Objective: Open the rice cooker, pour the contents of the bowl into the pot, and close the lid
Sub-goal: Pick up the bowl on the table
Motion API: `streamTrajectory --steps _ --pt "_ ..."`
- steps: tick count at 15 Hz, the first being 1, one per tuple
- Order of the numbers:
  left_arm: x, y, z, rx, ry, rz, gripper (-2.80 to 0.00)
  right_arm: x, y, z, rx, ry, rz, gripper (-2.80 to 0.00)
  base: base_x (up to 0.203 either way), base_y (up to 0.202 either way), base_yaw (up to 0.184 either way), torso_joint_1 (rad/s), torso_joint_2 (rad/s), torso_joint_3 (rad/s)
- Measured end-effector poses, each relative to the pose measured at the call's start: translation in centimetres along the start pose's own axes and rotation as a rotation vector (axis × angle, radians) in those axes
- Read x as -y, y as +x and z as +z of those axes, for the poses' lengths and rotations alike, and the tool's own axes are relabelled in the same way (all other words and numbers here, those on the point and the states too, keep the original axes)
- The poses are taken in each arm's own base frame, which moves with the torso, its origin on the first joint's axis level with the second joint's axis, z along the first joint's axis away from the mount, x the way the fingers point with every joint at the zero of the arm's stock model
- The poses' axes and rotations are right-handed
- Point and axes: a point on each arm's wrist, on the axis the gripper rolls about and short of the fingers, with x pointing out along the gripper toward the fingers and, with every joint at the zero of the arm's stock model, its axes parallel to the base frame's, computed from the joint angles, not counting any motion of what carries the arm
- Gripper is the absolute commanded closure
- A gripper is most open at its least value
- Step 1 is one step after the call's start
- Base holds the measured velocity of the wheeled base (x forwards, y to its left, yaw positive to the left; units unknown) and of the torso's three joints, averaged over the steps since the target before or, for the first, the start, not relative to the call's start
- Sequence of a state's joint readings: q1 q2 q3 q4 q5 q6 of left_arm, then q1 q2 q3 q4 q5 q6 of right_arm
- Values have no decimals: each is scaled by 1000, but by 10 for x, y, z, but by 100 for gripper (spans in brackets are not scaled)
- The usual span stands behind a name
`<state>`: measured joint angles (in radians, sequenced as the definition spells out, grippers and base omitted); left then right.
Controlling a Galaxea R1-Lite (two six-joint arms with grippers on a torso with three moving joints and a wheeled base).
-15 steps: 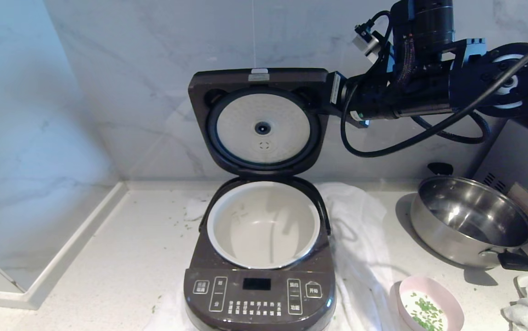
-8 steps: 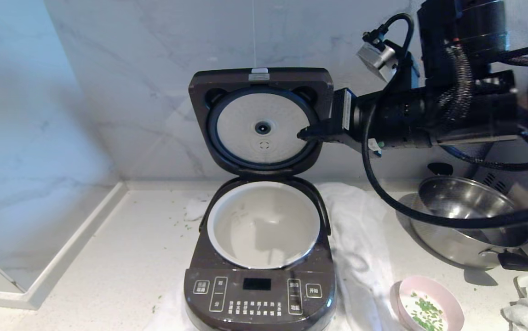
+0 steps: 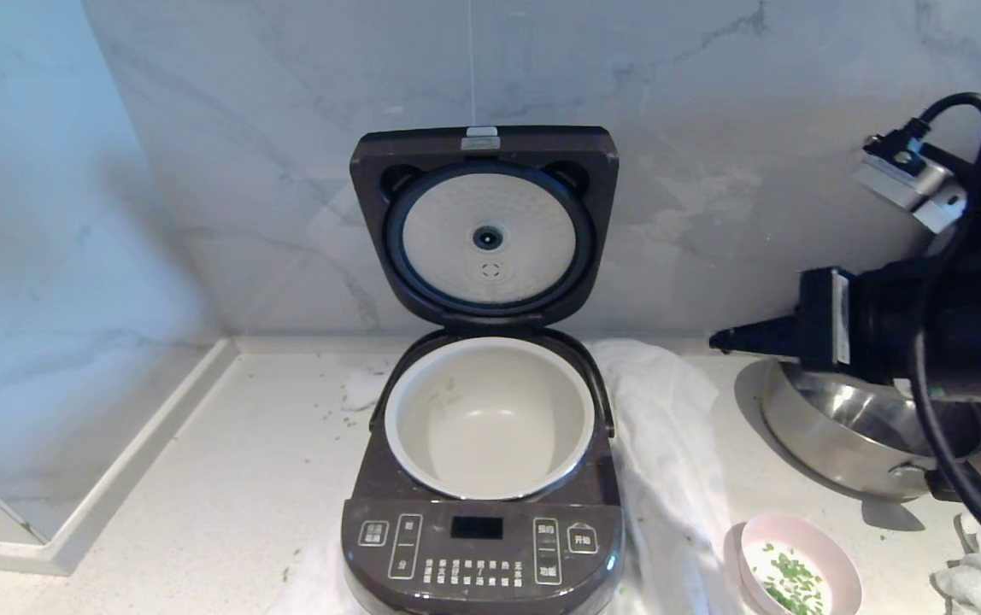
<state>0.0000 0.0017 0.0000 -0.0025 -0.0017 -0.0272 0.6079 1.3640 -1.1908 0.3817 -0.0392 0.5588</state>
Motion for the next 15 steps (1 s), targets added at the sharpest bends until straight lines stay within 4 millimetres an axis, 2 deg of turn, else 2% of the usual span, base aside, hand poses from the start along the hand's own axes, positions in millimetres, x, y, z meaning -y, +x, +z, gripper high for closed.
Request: streamTrajectory --steps 4,8,12,15 --pt "0 0 0 0 0 0 0 43 -28 -17 25 75 -177 0 0 0 0 0 0 0" --pt "0 0 0 0 0 0 0 84 -42 -52 2 150 -336 0 0 0 0 0 0 0" --pt "0 0 0 0 0 0 0 115 -39 -84 -85 180 -420 0 0 0 0 0 0 0" --pt "0 0 0 0 0 0 0 138 -31 -90 -122 221 -440 0 0 0 0 0 0 0"
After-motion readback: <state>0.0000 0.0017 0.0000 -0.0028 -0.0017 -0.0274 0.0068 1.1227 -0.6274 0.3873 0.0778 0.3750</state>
